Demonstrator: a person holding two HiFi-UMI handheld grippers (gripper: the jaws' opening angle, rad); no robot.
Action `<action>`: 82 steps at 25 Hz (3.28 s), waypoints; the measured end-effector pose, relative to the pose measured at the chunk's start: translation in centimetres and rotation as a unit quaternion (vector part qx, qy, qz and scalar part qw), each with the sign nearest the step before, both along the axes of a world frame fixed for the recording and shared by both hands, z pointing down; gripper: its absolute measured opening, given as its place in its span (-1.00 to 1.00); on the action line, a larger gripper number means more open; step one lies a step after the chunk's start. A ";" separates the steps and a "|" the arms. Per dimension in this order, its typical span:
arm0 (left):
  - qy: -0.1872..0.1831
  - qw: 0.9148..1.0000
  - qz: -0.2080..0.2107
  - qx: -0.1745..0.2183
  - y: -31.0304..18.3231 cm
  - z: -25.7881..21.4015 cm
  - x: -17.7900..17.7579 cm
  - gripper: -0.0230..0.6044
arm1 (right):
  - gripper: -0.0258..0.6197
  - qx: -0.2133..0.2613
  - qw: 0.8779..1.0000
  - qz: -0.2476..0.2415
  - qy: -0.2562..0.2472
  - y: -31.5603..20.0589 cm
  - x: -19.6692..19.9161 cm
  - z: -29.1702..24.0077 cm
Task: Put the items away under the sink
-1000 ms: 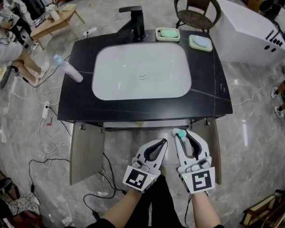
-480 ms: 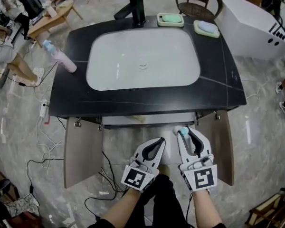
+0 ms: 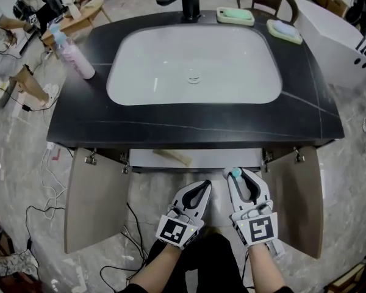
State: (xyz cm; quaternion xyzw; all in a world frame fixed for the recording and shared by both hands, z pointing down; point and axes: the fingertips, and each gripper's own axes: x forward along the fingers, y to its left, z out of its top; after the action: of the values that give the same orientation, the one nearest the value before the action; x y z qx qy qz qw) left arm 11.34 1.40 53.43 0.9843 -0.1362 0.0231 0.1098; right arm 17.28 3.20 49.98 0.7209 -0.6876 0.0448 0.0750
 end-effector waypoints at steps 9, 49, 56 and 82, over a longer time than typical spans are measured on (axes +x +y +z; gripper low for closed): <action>0.022 1.000 0.001 0.014 -3.0 8.1 0.5 -0.89 | -0.61 0.003 1.000 -0.020 0.015 -3.4 -0.4 8.9; 0.079 0.995 -0.036 0.058 -9.8 22.7 -1.3 -0.89 | -0.61 0.027 0.999 -0.025 0.008 -13.6 0.1 29.9; 0.084 0.995 -0.027 0.051 -10.2 22.5 -1.1 -0.89 | -0.61 0.027 0.999 -0.025 0.013 -13.6 -0.5 30.5; 0.097 0.995 -0.011 0.038 -10.7 23.4 -0.1 -0.89 | -0.52 0.051 0.998 0.019 0.042 -12.0 -0.2 28.4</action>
State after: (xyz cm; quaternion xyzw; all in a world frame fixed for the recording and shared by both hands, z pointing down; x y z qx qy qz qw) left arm 11.24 -9.34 76.82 0.9838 -0.1367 -0.0787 0.0852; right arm 17.03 -8.82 78.43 0.7381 -0.6712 -0.0196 0.0659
